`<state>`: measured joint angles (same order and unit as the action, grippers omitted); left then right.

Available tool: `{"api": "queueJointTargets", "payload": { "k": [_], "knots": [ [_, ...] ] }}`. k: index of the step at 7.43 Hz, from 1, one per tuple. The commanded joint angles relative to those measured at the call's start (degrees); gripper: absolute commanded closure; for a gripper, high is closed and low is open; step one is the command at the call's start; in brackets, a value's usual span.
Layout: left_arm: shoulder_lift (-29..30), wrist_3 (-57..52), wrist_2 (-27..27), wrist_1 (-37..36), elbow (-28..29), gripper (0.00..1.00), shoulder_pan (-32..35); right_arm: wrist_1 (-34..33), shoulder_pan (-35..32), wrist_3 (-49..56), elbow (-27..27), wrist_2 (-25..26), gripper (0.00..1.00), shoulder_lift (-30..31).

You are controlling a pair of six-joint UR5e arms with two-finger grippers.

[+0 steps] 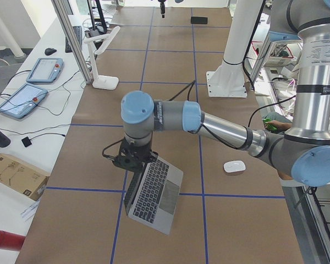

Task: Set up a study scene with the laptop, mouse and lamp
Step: 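Carry the open silver laptop with the left gripper toward the lamp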

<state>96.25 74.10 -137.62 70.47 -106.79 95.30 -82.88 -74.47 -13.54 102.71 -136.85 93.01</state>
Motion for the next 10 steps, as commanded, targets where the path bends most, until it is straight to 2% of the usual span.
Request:
{"api": "queueJointTargets", "payload": {
  "k": [1,3,6,7,8,9,10],
  "knots": [
    [11.1,17.0,-0.5,-0.5,-0.6,1.0,-8.8,0.0,0.6,-1.1,-0.1,0.4,0.01,-0.5],
    [19.2,31.1,-0.5,-1.2,-2.3,1.0,-17.0,0.0,1.7,-3.6,-0.3,0.4,0.01,-1.5],
    [26.9,57.4,0.4,-3.1,-10.2,1.0,-30.7,0.0,2.0,-4.1,-0.6,1.0,0.01,-1.7],
    [31.6,65.0,2.9,-3.8,-10.3,1.0,-36.4,0.0,2.0,-4.2,-0.6,1.0,0.01,-1.7],
    [36.9,67.7,8.6,-6.3,-8.4,1.0,-42.9,0.0,2.0,-4.2,-0.8,1.1,0.01,-2.0],
    [42.2,67.8,12.2,-7.8,-3.0,1.0,-45.8,0.0,2.0,-4.2,-0.9,1.2,0.01,-2.0],
    [46.5,67.4,12.5,-7.6,2.8,1.0,-46.2,0.0,2.0,-4.2,-0.9,1.2,0.01,-2.0]
  ]
}}
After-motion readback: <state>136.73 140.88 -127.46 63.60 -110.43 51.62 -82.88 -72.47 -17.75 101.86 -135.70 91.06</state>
